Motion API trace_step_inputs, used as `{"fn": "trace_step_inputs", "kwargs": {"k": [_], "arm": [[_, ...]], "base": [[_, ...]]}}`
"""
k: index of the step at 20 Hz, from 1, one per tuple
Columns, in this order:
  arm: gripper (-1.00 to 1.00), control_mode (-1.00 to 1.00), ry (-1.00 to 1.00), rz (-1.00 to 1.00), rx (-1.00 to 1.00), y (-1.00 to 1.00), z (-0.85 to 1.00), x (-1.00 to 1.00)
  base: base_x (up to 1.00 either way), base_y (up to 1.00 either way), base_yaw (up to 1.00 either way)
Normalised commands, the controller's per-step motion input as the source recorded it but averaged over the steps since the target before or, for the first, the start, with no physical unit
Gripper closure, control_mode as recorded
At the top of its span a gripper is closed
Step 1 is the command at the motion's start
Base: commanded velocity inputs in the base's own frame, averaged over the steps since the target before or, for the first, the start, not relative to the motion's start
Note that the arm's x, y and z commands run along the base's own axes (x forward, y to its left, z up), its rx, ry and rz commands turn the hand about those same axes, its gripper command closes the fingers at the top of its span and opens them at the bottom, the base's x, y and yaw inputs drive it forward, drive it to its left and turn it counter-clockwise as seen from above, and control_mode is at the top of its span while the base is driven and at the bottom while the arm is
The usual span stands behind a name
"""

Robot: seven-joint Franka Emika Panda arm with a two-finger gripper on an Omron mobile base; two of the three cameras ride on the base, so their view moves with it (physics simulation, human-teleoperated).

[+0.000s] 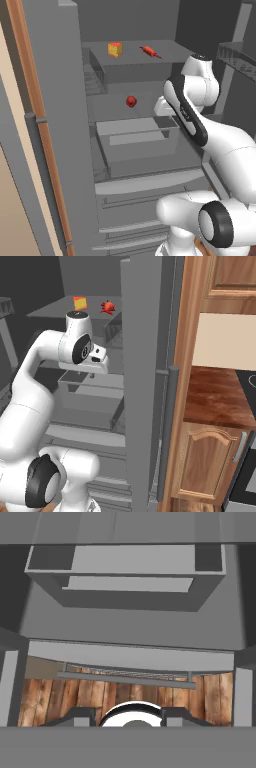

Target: Take the cheese, fish, and bell pepper from the fridge and place them on the plate on the dining counter to create an appetizer plate.

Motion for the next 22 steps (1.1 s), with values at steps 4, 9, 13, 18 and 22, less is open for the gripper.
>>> {"fn": "trace_step_inputs", "kwargs": {"k": [4, 9, 13, 18, 22], "arm": [[-1.0, -1.0, 0.0, 0.0, 0.0, 0.0, 0.0, 0.0], [-1.0, -1.0, 0.0, 0.0, 0.0, 0.0, 0.0, 0.0], [-1.0, -1.0, -0.02, 0.0, 0.0, 0.0, 0.04, -0.07], [-1.0, -1.0, -0.26, -0.04, -0.02, 0.0, 0.32, -0.24], [-1.0, -1.0, -0.38, -0.03, -0.04, 0.07, 0.34, -0.13]], "base": [[0.0, 0.0, 0.0], [0.0, 0.0, 0.0], [0.0, 0.0, 0.0], [0.0, 0.0, 0.0], [0.0, 0.0, 0.0]]}}
